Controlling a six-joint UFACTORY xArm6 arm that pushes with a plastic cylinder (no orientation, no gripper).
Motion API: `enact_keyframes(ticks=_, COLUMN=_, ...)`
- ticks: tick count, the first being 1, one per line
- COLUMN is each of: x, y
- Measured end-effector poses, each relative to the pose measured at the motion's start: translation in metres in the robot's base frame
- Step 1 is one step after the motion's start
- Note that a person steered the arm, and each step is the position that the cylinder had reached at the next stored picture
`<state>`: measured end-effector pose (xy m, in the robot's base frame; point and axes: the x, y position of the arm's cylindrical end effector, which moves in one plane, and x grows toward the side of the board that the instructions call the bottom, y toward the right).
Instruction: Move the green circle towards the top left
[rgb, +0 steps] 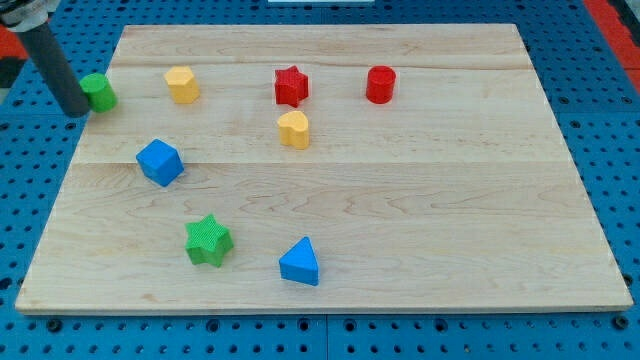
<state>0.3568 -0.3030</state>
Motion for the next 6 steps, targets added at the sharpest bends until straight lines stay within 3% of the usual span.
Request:
enact_keyframes(ticks=3, x=-0.072, y=0.040)
enact_keyframes(ticks=6, x=-0.081, y=0.084)
